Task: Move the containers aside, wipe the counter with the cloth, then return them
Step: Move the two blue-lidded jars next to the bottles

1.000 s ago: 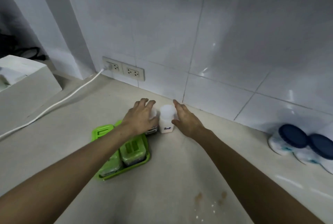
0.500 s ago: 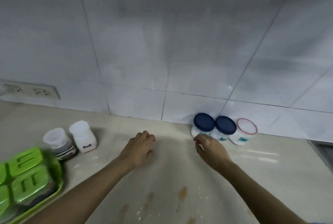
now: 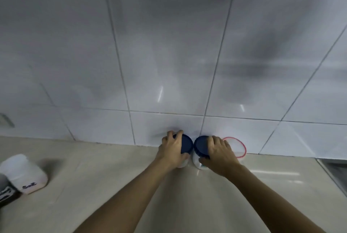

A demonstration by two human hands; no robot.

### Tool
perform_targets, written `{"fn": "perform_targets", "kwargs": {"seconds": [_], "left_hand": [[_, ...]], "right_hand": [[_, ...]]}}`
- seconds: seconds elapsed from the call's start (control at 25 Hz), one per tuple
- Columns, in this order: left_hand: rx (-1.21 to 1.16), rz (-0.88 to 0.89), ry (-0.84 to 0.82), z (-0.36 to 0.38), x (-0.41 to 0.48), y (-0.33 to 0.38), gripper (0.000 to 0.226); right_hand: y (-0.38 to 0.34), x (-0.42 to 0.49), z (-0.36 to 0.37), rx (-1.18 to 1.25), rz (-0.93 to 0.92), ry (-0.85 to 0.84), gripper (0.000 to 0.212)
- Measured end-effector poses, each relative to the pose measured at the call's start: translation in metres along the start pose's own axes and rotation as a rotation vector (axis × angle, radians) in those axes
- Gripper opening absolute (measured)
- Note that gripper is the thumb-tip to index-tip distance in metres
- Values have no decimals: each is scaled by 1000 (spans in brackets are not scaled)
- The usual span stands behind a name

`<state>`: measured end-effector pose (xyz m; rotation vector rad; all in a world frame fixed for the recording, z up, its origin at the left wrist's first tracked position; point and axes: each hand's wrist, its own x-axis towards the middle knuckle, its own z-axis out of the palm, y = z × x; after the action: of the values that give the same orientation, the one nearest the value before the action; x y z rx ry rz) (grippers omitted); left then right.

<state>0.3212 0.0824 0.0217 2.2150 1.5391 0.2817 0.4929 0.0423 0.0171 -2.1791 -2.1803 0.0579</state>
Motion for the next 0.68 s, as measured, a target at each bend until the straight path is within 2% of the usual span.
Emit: {"fn": "perform_targets", "kwargs": {"seconds": [0.12, 0.28, 0.48, 0.68], "left_hand": [[21, -48, 11, 11, 10, 3, 63], [36, -33, 18, 0, -4, -12, 65], [-62, -113, 18, -41, -84, -68, 66], [-41, -270, 48, -83, -188, -153, 67]], "right_hand": [[-5, 11, 12, -52, 26, 48, 62], [-15, 4, 4, -90, -45, 100, 65], [-63, -13, -14, 143, -173, -8, 71], [-170, -41, -12, 340, -282, -8, 88]]}}
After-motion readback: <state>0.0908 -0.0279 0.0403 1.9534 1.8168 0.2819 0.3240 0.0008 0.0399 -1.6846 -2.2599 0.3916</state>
